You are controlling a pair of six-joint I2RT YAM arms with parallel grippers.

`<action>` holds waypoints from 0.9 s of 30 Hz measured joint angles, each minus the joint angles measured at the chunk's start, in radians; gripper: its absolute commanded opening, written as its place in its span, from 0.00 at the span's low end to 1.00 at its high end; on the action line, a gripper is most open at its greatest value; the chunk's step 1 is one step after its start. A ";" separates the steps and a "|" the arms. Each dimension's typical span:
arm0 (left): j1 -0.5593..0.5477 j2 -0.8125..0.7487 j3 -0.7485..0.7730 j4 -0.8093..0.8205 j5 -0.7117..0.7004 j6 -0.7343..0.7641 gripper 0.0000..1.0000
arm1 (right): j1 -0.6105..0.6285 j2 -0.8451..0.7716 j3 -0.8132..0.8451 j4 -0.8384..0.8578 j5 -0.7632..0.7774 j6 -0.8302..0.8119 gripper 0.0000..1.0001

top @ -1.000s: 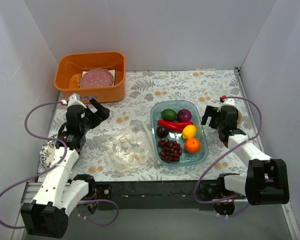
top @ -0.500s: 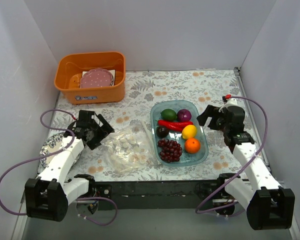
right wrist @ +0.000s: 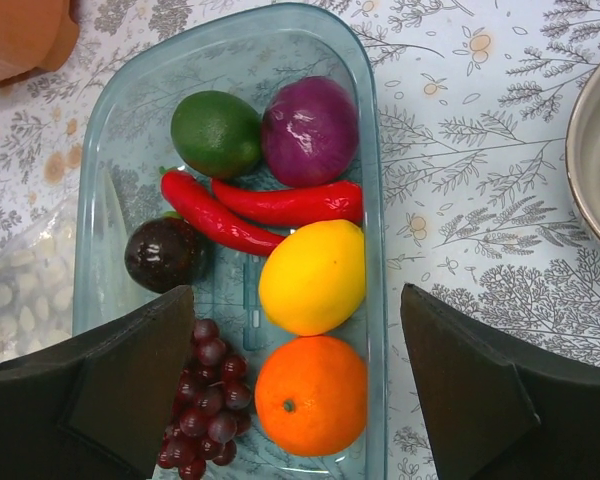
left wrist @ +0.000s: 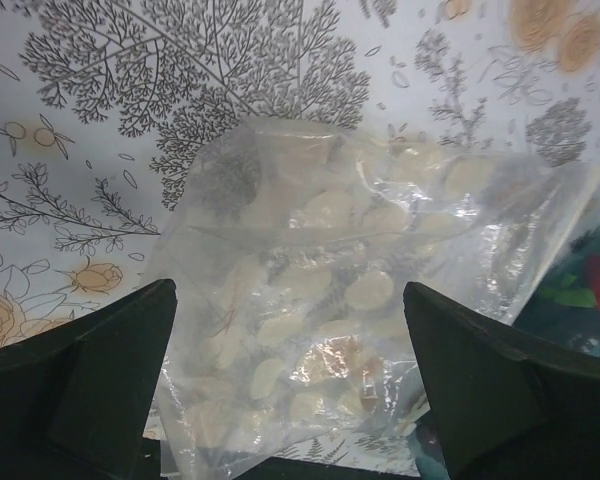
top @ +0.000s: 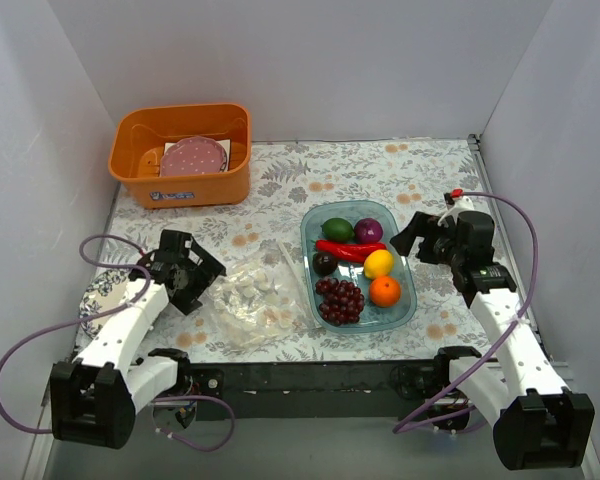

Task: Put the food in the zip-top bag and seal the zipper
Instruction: Adjust the zipper food storage bag at the center of the board.

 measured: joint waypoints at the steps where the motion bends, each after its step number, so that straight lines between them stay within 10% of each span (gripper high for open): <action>1: 0.000 -0.030 0.014 -0.021 -0.022 -0.005 0.98 | 0.000 0.005 0.009 -0.005 -0.008 0.000 0.90; 13: 0.006 -0.021 0.109 -0.090 -0.142 -0.005 0.98 | 0.006 0.029 0.074 -0.063 -0.045 -0.005 0.90; 27: 0.080 -0.008 -0.069 0.041 0.026 -0.049 0.93 | 0.006 0.029 0.105 -0.098 -0.075 -0.007 0.91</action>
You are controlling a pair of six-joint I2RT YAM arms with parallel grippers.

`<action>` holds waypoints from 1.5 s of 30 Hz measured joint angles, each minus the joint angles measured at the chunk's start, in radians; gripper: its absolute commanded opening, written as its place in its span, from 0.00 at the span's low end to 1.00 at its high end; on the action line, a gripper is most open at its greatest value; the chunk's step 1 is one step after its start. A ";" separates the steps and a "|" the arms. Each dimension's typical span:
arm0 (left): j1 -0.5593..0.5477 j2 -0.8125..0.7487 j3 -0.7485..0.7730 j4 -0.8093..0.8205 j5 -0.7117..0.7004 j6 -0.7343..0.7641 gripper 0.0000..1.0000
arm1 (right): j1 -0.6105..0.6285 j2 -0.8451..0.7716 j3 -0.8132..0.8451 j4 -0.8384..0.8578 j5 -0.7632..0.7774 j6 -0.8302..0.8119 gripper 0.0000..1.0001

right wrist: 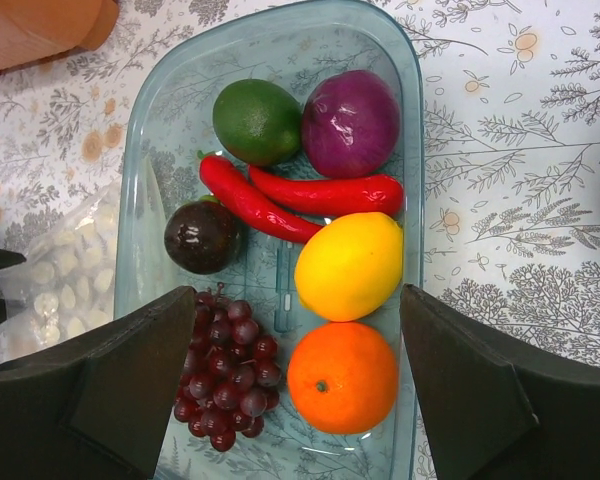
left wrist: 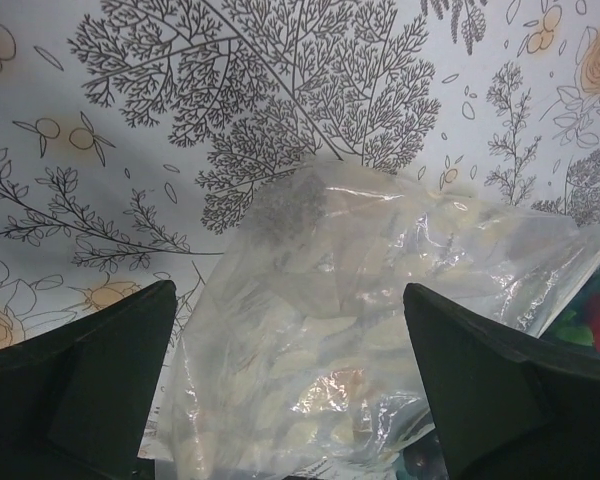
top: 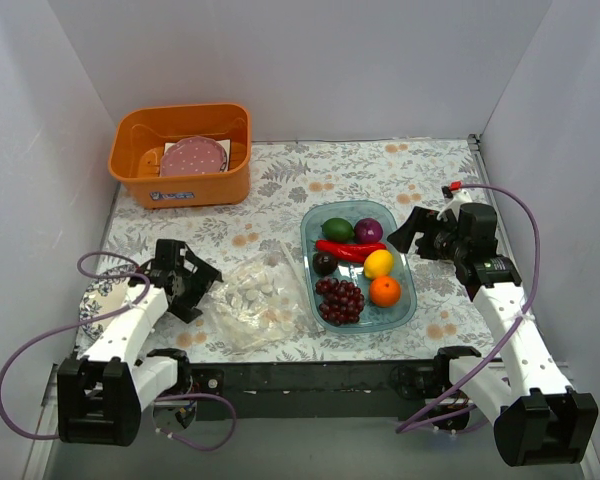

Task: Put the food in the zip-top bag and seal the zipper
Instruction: Adjust the zipper food storage bag at the center of the board.

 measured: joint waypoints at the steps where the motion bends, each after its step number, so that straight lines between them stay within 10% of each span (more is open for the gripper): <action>1: 0.000 -0.019 -0.018 0.009 0.007 -0.005 0.89 | 0.000 0.000 0.000 -0.002 0.000 -0.001 0.91; 7: 0.000 -0.169 -0.074 0.062 0.013 -0.035 0.41 | 0.000 0.016 0.000 -0.012 -0.004 -0.002 0.91; 17: 0.000 -0.148 -0.079 0.109 -0.001 -0.013 0.00 | 0.000 0.010 0.000 -0.032 -0.003 0.000 0.90; 31: 0.002 0.146 0.290 0.103 -0.117 0.288 0.00 | 0.000 -0.008 0.000 -0.063 -0.008 -0.001 0.89; 45: 0.005 0.221 0.306 0.071 -0.172 0.484 0.18 | 0.001 -0.016 0.000 -0.079 -0.018 -0.002 0.89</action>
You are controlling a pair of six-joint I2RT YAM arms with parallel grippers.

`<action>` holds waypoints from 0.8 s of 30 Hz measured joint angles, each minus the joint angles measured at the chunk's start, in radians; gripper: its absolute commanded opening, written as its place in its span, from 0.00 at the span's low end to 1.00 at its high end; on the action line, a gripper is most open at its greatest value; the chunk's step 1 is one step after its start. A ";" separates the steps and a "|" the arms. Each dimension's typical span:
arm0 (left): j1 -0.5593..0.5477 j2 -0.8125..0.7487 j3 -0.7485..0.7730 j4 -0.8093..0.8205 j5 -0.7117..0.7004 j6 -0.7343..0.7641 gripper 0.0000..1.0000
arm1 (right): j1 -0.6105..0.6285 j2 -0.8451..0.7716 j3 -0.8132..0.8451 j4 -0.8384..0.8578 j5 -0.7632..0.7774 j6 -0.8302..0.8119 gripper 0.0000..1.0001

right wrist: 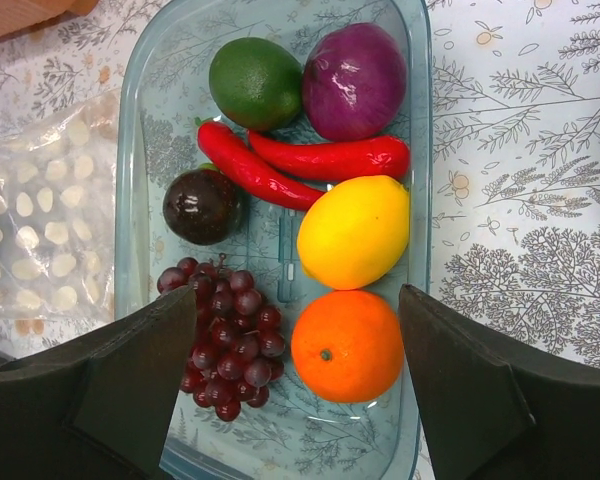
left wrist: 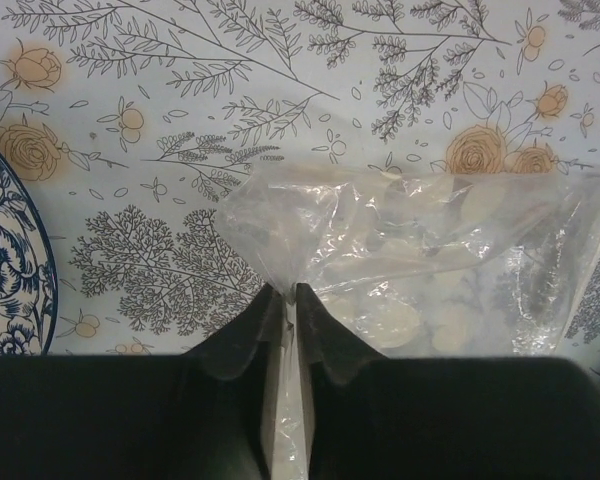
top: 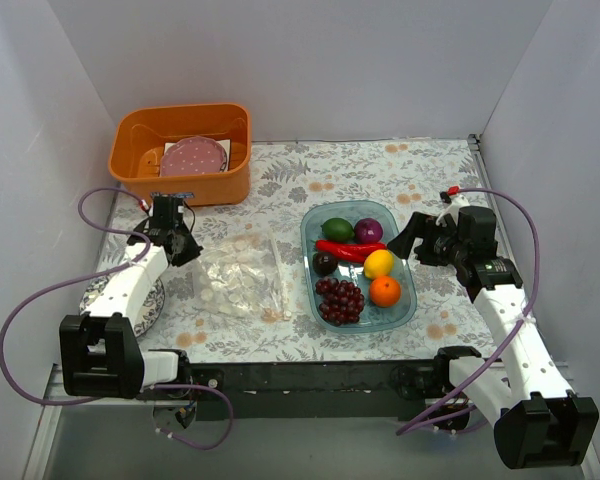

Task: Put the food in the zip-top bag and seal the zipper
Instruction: Adjust the zipper food storage bag at the center of the board.

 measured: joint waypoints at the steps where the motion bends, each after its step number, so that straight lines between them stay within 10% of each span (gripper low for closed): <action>1: 0.000 0.000 -0.003 0.000 0.001 0.005 0.19 | 0.000 0.000 0.000 -0.002 -0.002 -0.001 0.89; 5: 0.000 0.000 -0.006 -0.004 0.007 0.014 0.42 | 0.000 0.000 0.000 -0.014 -0.008 -0.007 0.89; 10: 0.000 -0.005 -0.004 -0.026 0.016 0.009 0.98 | 0.000 0.016 0.012 -0.042 -0.013 -0.015 0.90; 24: 0.001 -0.133 0.063 -0.068 0.018 0.047 0.98 | 0.001 -0.003 0.046 -0.068 0.036 0.030 0.98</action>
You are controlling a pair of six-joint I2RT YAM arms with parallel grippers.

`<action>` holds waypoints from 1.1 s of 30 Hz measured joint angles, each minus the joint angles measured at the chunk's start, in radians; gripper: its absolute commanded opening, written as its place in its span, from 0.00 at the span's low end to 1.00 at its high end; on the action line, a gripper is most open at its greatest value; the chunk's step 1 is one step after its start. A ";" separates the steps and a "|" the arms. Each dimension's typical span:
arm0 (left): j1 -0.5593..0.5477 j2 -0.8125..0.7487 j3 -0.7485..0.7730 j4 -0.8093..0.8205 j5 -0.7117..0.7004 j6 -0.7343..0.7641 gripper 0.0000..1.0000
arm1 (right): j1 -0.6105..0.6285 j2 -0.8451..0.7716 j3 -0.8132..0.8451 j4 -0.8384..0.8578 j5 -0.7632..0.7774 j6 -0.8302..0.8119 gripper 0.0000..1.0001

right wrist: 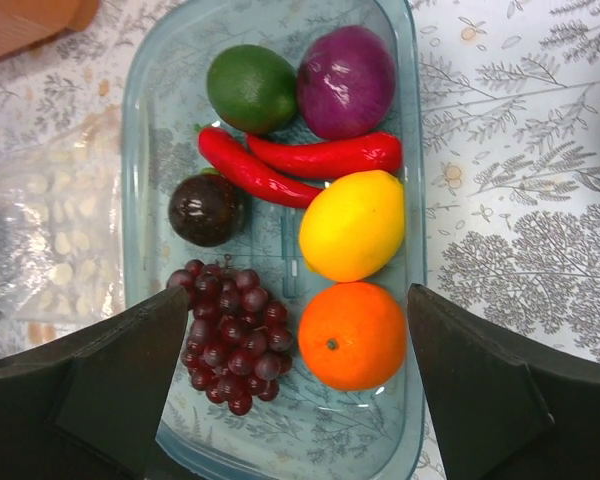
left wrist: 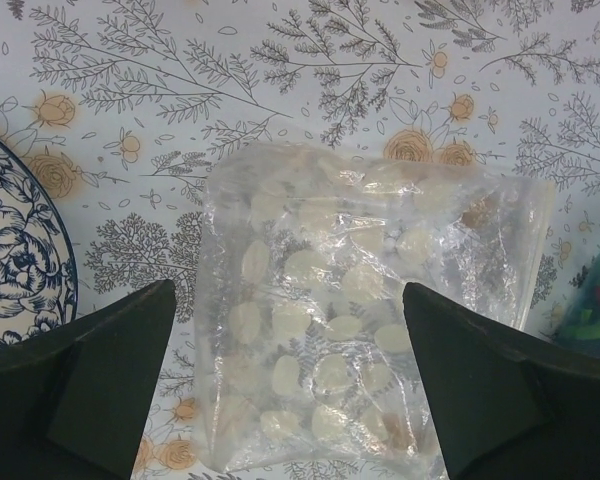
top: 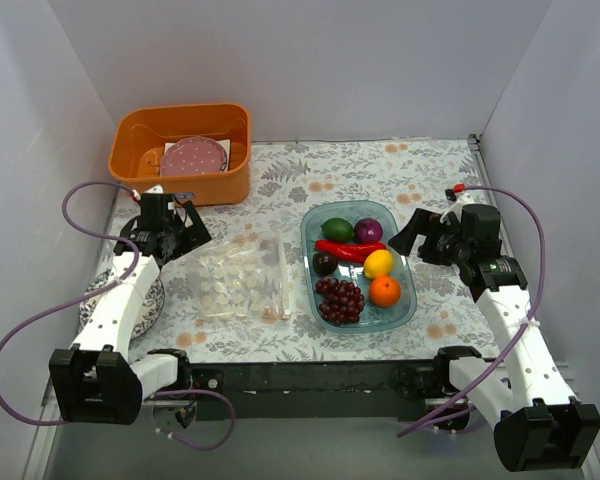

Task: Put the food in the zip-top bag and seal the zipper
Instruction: Adjust the zipper food storage bag at the center of the board, then pick up the zipper food storage bag at the center of the board.

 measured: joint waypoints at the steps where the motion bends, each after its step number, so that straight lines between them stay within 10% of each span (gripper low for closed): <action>1: 0.000 0.000 0.000 0.000 0.008 0.007 0.98 | 0.000 -0.008 0.000 0.006 -0.005 0.006 0.98; 33: -0.109 0.027 0.000 0.048 0.248 -0.034 0.98 | 0.003 -0.106 -0.057 0.057 0.054 0.046 0.98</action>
